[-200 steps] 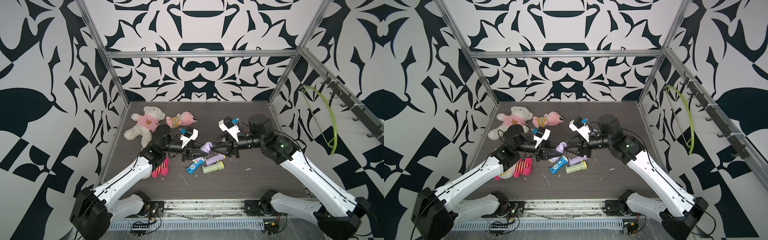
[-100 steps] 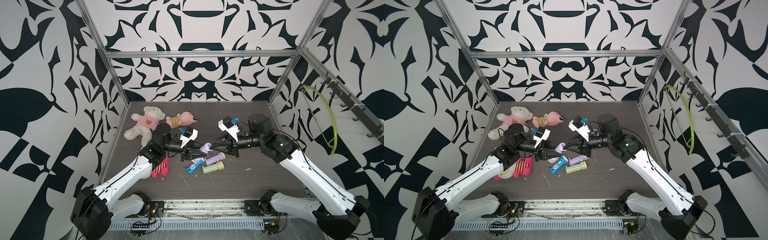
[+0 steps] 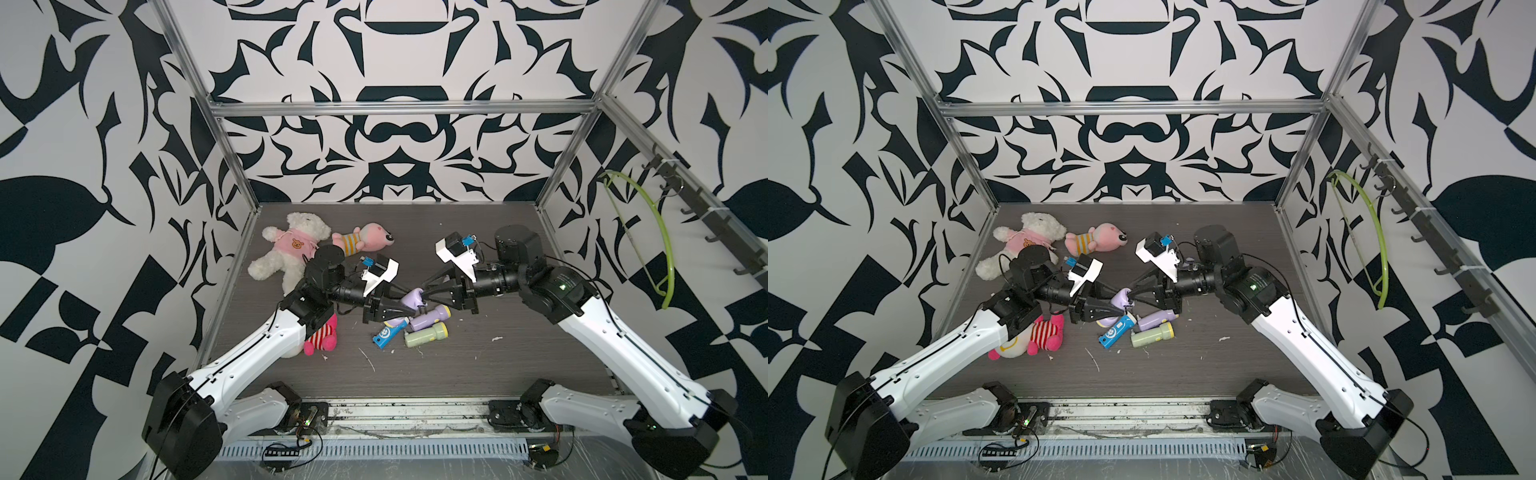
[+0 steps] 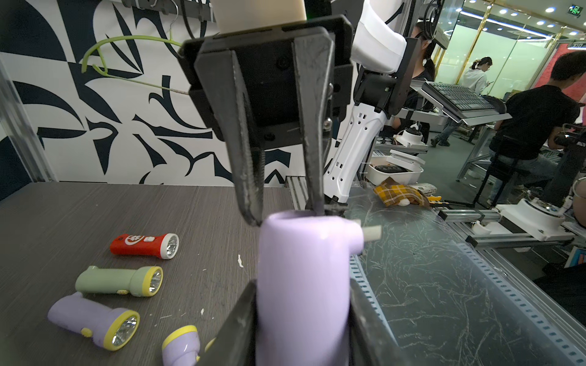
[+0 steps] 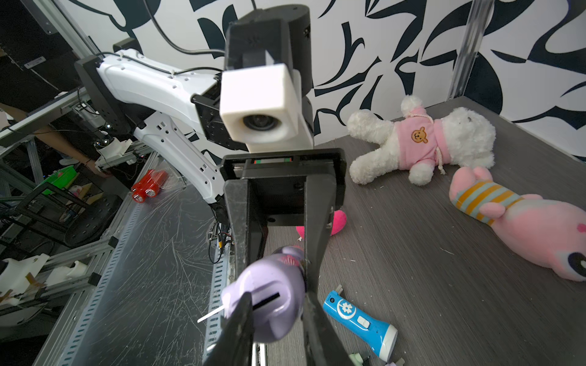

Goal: Close the plug at the bottom of the flashlight
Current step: Close the plug of the flashlight.

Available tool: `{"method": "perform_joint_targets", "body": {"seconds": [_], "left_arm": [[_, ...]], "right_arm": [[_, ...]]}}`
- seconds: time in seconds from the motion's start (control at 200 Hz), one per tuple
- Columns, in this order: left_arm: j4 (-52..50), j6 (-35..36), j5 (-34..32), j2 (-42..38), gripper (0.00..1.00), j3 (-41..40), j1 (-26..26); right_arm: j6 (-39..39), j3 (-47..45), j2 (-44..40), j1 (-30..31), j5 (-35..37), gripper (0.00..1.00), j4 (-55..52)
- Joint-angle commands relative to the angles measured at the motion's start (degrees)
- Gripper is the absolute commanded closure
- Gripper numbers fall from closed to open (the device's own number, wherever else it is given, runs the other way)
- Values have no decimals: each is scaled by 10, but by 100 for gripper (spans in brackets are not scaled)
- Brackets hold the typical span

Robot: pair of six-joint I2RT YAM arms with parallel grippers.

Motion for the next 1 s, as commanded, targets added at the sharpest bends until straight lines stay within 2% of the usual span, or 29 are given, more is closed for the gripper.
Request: {"method": "perform_joint_targets", "body": {"seconds": [0.0, 0.66, 0.995], "left_arm": [[1, 3, -8, 5, 100, 27, 3], [-21, 14, -1, 6, 100, 32, 3], [-32, 22, 3, 9, 100, 38, 3]], "right_arm": [[-15, 26, -5, 7, -58, 68, -21], [-35, 27, -15, 7, -87, 67, -38], [-41, 31, -4, 8, -109, 63, -51]]}}
